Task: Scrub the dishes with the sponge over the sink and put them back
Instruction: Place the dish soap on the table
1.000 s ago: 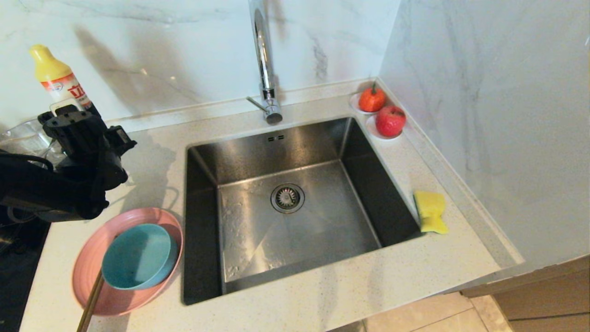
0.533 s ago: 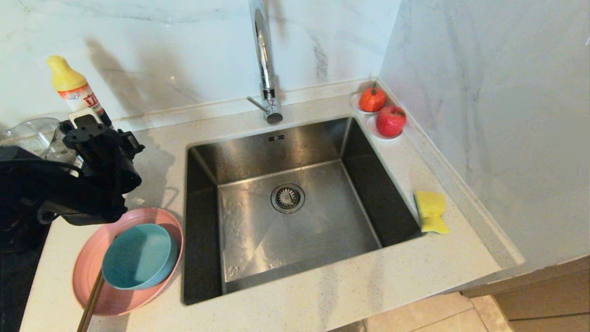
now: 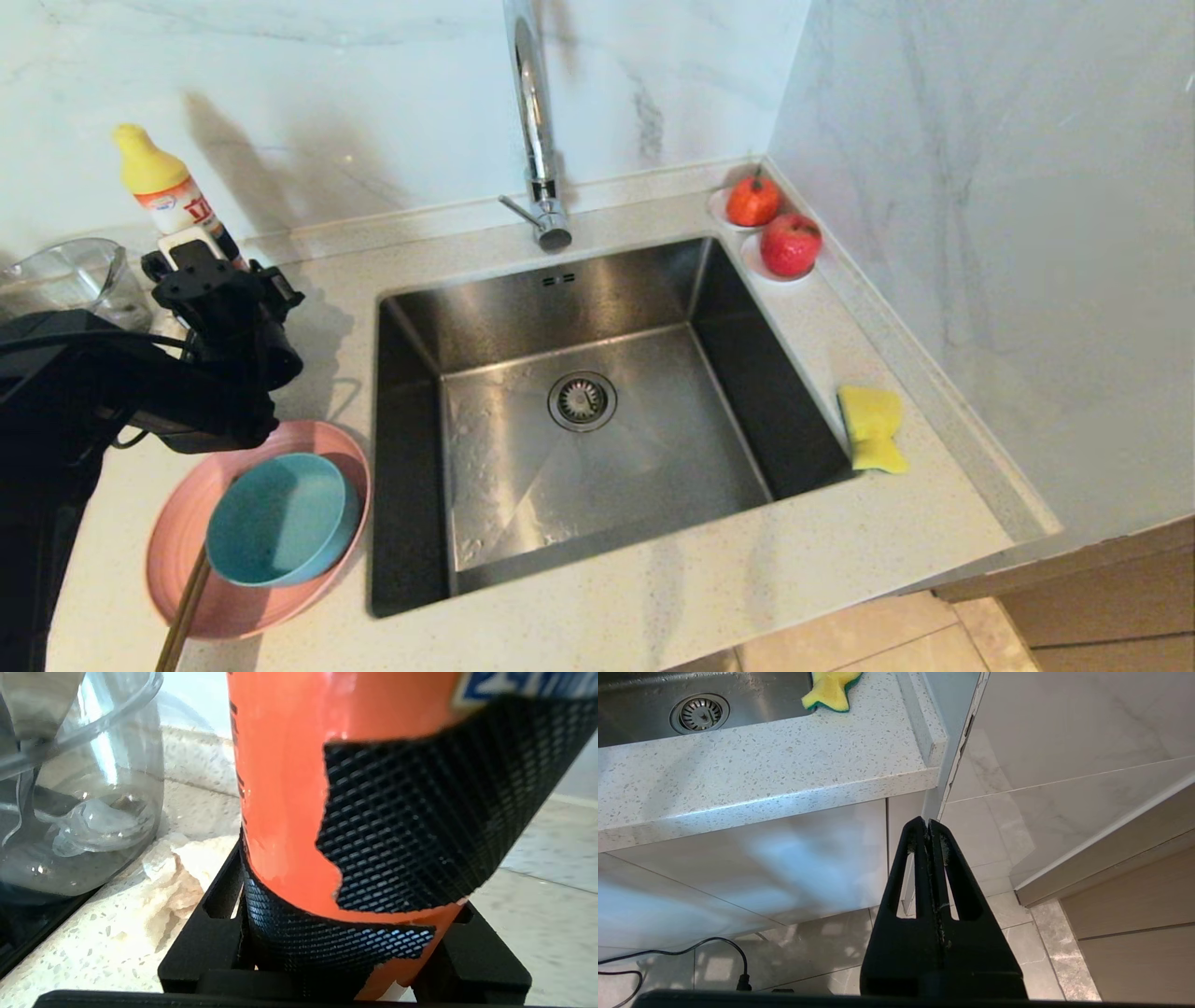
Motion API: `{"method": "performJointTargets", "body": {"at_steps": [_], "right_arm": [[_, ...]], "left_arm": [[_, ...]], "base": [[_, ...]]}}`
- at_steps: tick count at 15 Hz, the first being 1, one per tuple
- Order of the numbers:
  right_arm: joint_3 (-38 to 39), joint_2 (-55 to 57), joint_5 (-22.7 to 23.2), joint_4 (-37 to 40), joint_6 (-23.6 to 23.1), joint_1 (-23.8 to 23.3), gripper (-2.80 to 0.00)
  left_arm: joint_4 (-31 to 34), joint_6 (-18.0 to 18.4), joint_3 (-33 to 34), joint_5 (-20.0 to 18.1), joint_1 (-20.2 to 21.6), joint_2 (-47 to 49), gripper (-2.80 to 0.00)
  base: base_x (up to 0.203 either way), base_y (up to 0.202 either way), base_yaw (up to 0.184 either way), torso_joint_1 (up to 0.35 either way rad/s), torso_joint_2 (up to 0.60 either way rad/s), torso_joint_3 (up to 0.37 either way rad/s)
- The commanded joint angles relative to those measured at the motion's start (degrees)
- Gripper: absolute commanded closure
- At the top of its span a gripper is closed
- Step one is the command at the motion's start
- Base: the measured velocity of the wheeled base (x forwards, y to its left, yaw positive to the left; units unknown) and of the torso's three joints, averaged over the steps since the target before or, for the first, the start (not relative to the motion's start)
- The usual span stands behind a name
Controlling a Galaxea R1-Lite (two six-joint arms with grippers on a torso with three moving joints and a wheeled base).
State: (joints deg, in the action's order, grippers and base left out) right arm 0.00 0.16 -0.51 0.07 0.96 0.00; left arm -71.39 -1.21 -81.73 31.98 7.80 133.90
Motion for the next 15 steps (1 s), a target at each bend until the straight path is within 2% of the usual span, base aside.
{"method": "performJointTargets", "body": {"at_steps": [1,11,12,13,15], "right_arm": [[0.0,0.0,0.0,0.0,0.0,0.0,0.0],[0.0,0.0,0.0,0.0,0.0,0.0,0.0],[0.0,0.0,0.0,0.0,0.0,0.0,0.0],[0.0,0.0,0.0,0.0,0.0,0.0,0.0],[0.0,0.0,0.0,0.0,0.0,0.0,0.0]], "left_arm": [[-0.4,-0.2,-0.9,0.2,0.1,1.5,0.0],[-0.7,-1.1,-4.6,0.1,1.2,3.7,0.0],[-0.5,-1.4,-4.6,0.1,1.2,4.2,-0.74],[-0.5,-1.7,-4.7,0.1,1.3,4.4,-2.8],[-0.3,-2.1,-4.6,0.0,1.5,4.4,-2.8]], "base": [[0.0,0.0,0.0,0.0,0.0,0.0],[0.0,0.0,0.0,0.0,0.0,0.0],[0.0,0.0,0.0,0.0,0.0,0.0],[0.0,0.0,0.0,0.0,0.0,0.0],[0.0,0.0,0.0,0.0,0.0,0.0]]}}
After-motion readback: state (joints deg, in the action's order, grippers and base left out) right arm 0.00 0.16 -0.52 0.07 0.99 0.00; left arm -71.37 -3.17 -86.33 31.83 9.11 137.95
